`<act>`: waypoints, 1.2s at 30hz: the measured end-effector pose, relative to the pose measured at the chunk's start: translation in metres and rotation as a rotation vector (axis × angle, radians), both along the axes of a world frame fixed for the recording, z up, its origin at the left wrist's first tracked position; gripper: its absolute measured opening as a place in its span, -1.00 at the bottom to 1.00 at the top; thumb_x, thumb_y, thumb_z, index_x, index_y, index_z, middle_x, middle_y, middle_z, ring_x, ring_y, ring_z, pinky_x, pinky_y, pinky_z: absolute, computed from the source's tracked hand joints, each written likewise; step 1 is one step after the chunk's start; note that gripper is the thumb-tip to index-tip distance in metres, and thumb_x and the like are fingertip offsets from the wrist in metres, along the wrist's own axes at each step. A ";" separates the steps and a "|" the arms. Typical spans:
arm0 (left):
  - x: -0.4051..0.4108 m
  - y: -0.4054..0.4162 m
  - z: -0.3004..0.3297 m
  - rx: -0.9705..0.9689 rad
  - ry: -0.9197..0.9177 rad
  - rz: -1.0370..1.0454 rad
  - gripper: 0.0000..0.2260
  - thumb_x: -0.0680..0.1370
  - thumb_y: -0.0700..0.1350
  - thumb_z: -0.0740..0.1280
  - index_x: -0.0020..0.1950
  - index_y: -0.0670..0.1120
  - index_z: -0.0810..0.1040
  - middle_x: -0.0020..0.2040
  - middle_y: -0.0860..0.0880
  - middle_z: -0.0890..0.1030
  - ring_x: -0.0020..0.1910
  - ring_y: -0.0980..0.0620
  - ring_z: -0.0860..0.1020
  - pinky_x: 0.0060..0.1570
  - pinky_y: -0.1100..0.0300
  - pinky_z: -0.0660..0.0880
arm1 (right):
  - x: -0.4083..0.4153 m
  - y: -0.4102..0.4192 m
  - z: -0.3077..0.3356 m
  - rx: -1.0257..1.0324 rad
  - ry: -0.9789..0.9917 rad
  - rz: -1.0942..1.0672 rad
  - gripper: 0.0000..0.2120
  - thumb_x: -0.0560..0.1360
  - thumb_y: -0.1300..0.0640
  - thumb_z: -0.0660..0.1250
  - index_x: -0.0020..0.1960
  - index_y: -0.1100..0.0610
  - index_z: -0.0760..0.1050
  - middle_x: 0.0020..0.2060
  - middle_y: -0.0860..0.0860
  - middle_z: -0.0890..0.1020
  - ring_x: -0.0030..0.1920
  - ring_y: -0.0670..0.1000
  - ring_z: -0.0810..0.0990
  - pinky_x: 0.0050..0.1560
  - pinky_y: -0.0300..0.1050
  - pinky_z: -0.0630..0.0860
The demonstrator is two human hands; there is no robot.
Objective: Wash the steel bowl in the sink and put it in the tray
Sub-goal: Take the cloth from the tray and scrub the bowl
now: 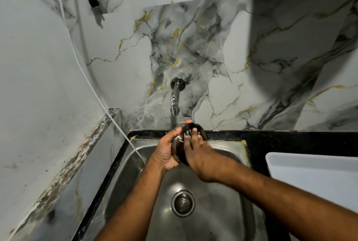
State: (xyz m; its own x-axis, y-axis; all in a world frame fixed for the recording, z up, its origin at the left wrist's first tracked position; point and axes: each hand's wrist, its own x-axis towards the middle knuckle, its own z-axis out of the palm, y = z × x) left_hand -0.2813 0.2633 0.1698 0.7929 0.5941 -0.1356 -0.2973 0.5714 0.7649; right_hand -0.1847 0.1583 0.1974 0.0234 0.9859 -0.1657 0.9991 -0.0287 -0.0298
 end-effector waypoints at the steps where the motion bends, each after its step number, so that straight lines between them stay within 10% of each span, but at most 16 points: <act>1: 0.001 -0.001 0.000 -0.021 0.002 0.016 -0.34 0.38 -0.03 0.47 0.44 -0.17 0.38 0.24 -0.30 0.51 0.20 -0.23 0.52 0.36 -0.16 0.34 | -0.002 0.005 0.006 0.030 0.229 -0.060 -0.16 0.48 0.41 0.26 0.57 0.31 -0.21 0.55 0.38 -0.12 0.55 0.37 0.00 0.54 0.21 0.12; 4: 0.000 -0.001 -0.011 -0.101 -0.035 0.038 -0.59 0.32 -0.01 0.55 0.05 -0.23 0.65 -0.14 -0.18 0.70 -0.12 -0.10 0.67 0.03 0.00 0.61 | -0.009 0.006 0.014 0.241 0.755 -0.028 -0.32 0.47 0.36 0.25 0.54 0.22 0.08 0.39 0.20 0.40 0.40 0.19 0.39 0.39 0.01 0.40; 6: -0.005 0.002 -0.018 -0.133 -0.054 0.063 -0.73 0.30 0.00 0.57 -0.25 -0.20 0.67 -0.37 -0.11 0.69 -0.34 -0.04 0.68 -0.25 0.10 0.64 | -0.010 -0.006 0.010 0.224 0.779 0.139 -0.30 0.48 0.37 0.20 0.57 0.20 0.06 0.45 0.18 0.38 0.45 0.12 0.36 0.44 -0.05 0.35; 13: 0.002 0.007 0.001 -0.052 -0.085 -0.021 -0.43 0.31 0.07 0.48 0.22 -0.21 0.60 0.11 -0.21 0.67 0.20 -0.19 0.58 0.29 -0.13 0.42 | 0.001 0.012 0.023 0.145 -0.390 0.134 -0.37 0.67 0.14 0.03 0.55 0.36 -0.23 0.58 0.30 -0.07 0.58 0.24 -0.10 0.53 0.16 -0.20; 17: 0.008 0.008 0.006 0.042 -0.090 -0.011 -0.39 0.24 0.08 0.54 0.20 -0.18 0.62 0.08 -0.22 0.68 0.13 -0.19 0.61 0.19 -0.11 0.50 | -0.002 0.013 0.038 -0.009 -0.437 0.089 -0.39 0.60 0.18 0.25 0.52 0.39 0.08 0.50 0.34 0.24 0.50 0.30 0.24 0.50 0.22 0.15; 20: 0.013 0.002 -0.005 0.039 -0.092 0.099 -0.21 0.25 0.06 0.53 0.40 -0.23 0.42 0.02 -0.24 0.67 0.03 -0.21 0.62 0.05 -0.08 0.59 | 0.002 0.002 0.049 -0.024 -0.076 0.150 -0.74 0.47 0.29 0.36 0.16 0.21 0.52 0.05 0.15 0.64 -0.06 0.11 0.62 -0.03 -0.01 0.59; 23: 0.014 -0.001 -0.019 0.006 -0.151 0.183 -0.26 0.23 0.08 0.54 0.30 -0.27 0.47 -0.13 -0.20 0.71 -0.10 -0.15 0.66 -0.04 0.00 0.62 | 0.008 -0.004 0.048 -0.019 0.471 0.009 -0.74 0.41 0.37 0.32 0.05 0.13 0.53 -0.21 0.02 0.61 -0.32 -0.04 0.59 -0.41 -0.22 0.45; 26: 0.016 -0.008 -0.021 0.025 -0.216 0.216 -0.63 0.38 0.12 0.40 -0.10 -0.19 0.70 -0.22 -0.12 0.73 -0.15 -0.06 0.69 -0.13 0.09 0.64 | 0.006 -0.003 0.043 0.022 1.308 -0.190 -0.73 0.50 0.43 0.29 0.10 0.16 0.57 -0.23 0.05 0.69 -0.31 -0.16 0.68 -0.37 -0.26 0.58; 31: 0.033 -0.015 0.006 -0.030 -0.375 0.314 -0.57 0.59 -0.12 0.06 0.08 -0.39 0.60 0.00 -0.34 0.67 0.03 -0.22 0.65 0.03 -0.03 0.60 | -0.008 0.021 0.041 0.322 2.345 -0.526 -0.63 0.38 0.64 0.02 0.03 0.43 0.48 -0.14 0.35 0.61 -0.19 0.22 0.70 -0.18 0.03 0.70; 36: 0.022 -0.006 -0.014 0.001 -0.299 0.247 -0.58 0.51 0.10 0.20 -0.07 -0.20 0.69 -0.13 -0.16 0.72 -0.07 -0.10 0.68 -0.07 0.04 0.64 | 0.007 0.003 0.032 0.086 1.890 -0.265 -0.61 0.49 0.53 0.24 0.25 0.28 0.54 0.06 0.26 0.69 0.07 0.23 0.68 0.10 0.12 0.62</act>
